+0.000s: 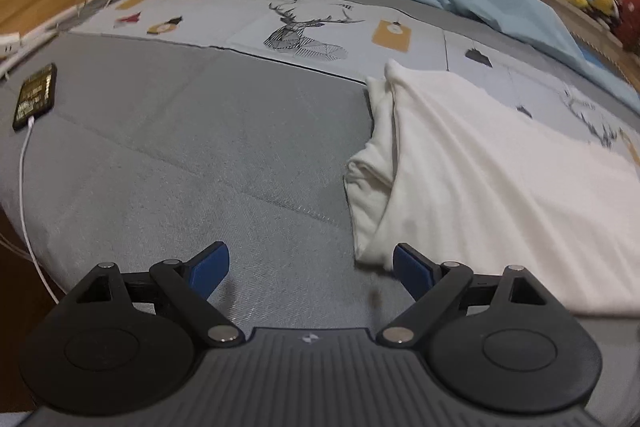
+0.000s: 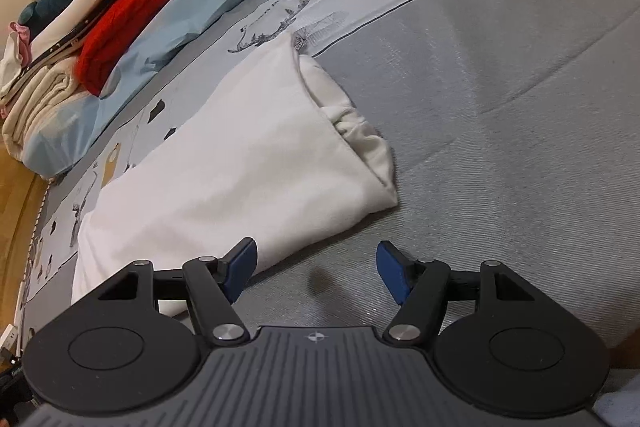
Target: Fold small clothes
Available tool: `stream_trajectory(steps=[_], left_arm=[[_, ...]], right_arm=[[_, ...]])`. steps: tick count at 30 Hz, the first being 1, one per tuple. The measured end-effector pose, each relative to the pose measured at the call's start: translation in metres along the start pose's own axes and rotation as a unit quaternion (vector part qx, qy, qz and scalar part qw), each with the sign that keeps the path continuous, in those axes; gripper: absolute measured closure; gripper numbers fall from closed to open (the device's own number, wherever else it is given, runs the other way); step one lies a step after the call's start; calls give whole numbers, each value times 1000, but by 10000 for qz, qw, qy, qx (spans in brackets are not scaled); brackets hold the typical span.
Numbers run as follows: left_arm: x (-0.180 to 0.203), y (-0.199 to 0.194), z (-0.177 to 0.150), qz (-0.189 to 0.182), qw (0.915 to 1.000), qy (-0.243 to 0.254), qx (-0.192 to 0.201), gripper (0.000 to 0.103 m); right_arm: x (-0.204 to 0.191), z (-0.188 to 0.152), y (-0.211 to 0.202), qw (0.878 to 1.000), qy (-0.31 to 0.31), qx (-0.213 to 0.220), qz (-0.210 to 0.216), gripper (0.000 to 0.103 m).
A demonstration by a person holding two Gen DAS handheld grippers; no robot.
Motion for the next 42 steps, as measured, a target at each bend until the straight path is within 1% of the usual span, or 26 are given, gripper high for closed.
stream_trajectory(steps=[2, 3, 7, 8, 10, 12, 15, 17, 20, 23, 25, 26, 27, 29, 31, 33, 36, 37, 39, 41, 42], left_arm=[[-2, -1, 3, -76, 9998, -173, -1, 11], [-2, 0, 3, -49, 9998, -186, 2, 11], [-1, 5, 4, 100, 9999, -34, -95, 11], [-1, 5, 5, 120, 9999, -7, -94, 11], [-3, 6, 6, 182, 9998, 39, -68, 11], [-6, 8, 8, 289, 9996, 49, -43, 11], [-12, 13, 16, 372, 9992, -126, -74, 11], [-16, 17, 22, 364, 9989, -286, -118, 11], [-20, 20, 27, 330, 9982, -457, -185, 11], [-21, 25, 27, 339, 9977, -499, -324, 11], [-23, 27, 26, 312, 9971, -585, -386, 11], [-24, 28, 26, 310, 9967, -625, -408, 11], [-25, 29, 25, 334, 9964, -653, -423, 11], [-28, 30, 24, 378, 9959, -671, -469, 11], [-31, 32, 23, 388, 9956, -678, -524, 11], [-35, 34, 21, 419, 9953, -661, -564, 11], [-44, 35, 20, 489, 9945, -703, -596, 11], [-47, 35, 20, 495, 9941, -752, -608, 11], [-52, 36, 20, 472, 9928, -890, -652, 11], [-54, 36, 21, 433, 9916, -1004, -693, 11], [-54, 37, 21, 413, 9911, -1045, -708, 11]], right_arm=[[1, 2, 5, 9999, 113, 19, 50, 34], [2, 3, 9, 9997, 223, 34, 38, 34], [11, 4, 16, 9954, 958, 8, 88, 34], [11, 3, 15, 9945, 1041, 1, 118, 34], [8, 1, 16, 9954, 942, 9, 160, 31], [5, -1, 18, 9968, 779, 90, 123, 30], [6, -2, 22, 9956, 897, 244, 106, 29], [6, 0, 25, 9940, 1027, 352, 96, 28], [3, 10, 32, 9942, 994, 416, -19, 27], [10, 14, 40, 9889, 1386, 541, -10, 25], [9, 14, 44, 9860, 1523, 671, 51, 17], [10, 14, 46, 9842, 1596, 756, 87, 14], [10, 13, 48, 9811, 1712, 898, 131, 11], [12, 11, 51, 9748, 1868, 1210, 178, 11], [16, 5, 52, 9642, 2109, 1587, 264, 12], [20, 2, 51, 9586, 2220, 1761, 278, 14], [25, 3, 51, 9526, 2413, 1829, 308, 18], [26, 2, 51, 9516, 2454, 1825, 296, 20], [22, -2, 48, 9522, 2475, 1776, 220, 20], [16, -6, 48, 9560, 2383, 1700, 186, 18], [13, -5, 50, 9582, 2284, 1710, 188, 12]])
Point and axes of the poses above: each gripper's, at about its wrist camera, not at the fingertips, and y roughly the way its jaws point, x to its right, z to its top, the point moved 2 cm from there along y, roughly the way its jaws point, and after that the axes turned 6 degrees about x, right-handed, at the moved point
